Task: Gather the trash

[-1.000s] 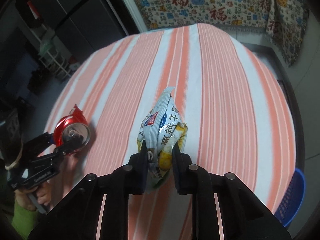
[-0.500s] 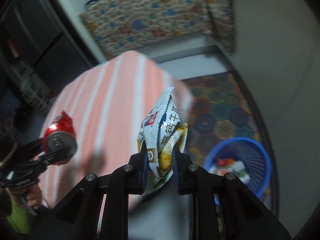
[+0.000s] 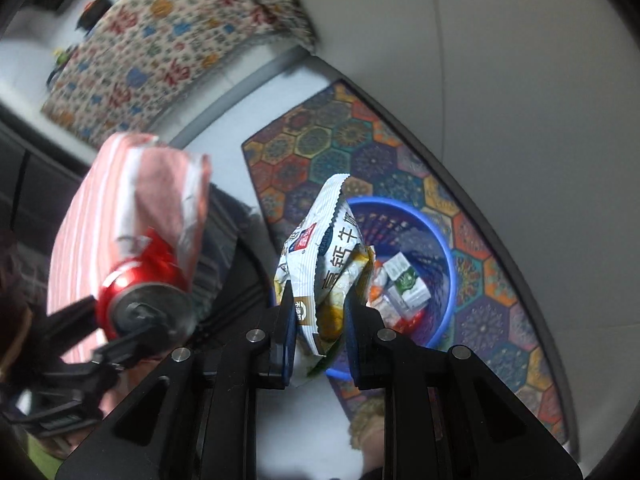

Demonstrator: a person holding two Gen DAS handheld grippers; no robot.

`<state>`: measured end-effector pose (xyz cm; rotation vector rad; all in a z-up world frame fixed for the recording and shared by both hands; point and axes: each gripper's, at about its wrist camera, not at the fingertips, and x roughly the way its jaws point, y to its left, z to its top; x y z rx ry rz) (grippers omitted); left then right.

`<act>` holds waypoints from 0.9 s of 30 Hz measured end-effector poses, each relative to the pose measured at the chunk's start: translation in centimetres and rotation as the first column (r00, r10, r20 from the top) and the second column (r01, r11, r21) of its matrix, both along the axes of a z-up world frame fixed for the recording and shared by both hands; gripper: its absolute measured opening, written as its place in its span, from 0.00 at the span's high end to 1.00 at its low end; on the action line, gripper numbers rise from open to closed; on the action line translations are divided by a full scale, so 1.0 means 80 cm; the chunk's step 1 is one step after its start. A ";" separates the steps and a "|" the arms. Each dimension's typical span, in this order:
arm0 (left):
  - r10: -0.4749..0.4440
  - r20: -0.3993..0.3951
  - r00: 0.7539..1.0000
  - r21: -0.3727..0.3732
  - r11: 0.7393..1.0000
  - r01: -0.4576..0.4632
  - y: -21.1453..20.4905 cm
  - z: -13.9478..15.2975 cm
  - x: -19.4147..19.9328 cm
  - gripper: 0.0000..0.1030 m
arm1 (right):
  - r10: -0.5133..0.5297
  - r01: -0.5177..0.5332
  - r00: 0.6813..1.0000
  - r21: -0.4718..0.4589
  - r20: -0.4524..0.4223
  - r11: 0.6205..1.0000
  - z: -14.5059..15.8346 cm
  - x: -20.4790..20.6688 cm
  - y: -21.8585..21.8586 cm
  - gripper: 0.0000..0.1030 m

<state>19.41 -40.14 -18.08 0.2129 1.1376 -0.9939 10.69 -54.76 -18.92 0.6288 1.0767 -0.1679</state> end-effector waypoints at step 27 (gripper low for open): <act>0.130 0.424 0.896 -0.077 0.991 -0.108 0.146 0.133 -0.150 0.14 | -0.128 0.355 0.879 -0.452 0.458 0.818 0.209 -0.204 0.187 0.00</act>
